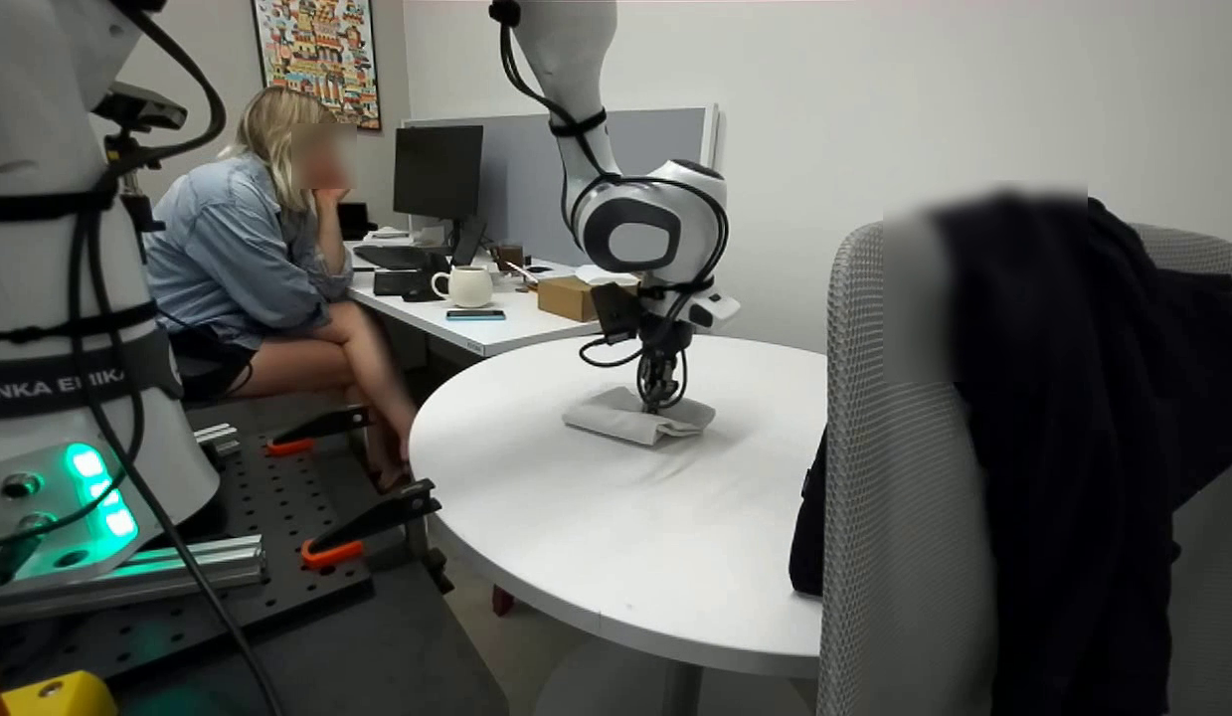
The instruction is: Use the white and red towel to wipe the table top
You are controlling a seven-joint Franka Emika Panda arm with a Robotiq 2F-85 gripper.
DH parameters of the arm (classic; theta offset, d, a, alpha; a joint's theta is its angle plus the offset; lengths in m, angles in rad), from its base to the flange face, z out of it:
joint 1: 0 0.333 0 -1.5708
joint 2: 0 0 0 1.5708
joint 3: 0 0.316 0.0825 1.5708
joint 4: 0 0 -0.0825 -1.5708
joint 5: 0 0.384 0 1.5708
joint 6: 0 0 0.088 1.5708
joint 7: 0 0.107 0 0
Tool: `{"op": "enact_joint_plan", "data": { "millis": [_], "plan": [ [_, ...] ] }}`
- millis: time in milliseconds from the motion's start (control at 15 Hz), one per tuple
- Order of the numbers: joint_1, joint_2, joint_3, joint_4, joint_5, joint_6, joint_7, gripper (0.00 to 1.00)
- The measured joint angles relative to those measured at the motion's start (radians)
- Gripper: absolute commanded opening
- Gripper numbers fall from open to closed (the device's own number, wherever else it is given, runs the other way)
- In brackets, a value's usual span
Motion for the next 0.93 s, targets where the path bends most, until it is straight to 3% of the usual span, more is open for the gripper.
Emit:
{"op": "enact_joint_plan", "data": {
  "millis": [467,667,933],
  "plan": [
    [-0.006,-0.094,0.187,-0.239,0.014,0.085,-0.132,0.02],
    [0.02,-0.133,0.187,-0.329,-0.007,0.152,-0.135,0.02],
    [0.05,-0.185,0.11,-0.422,-0.061,0.208,-0.126,0.02]
  ]
}}
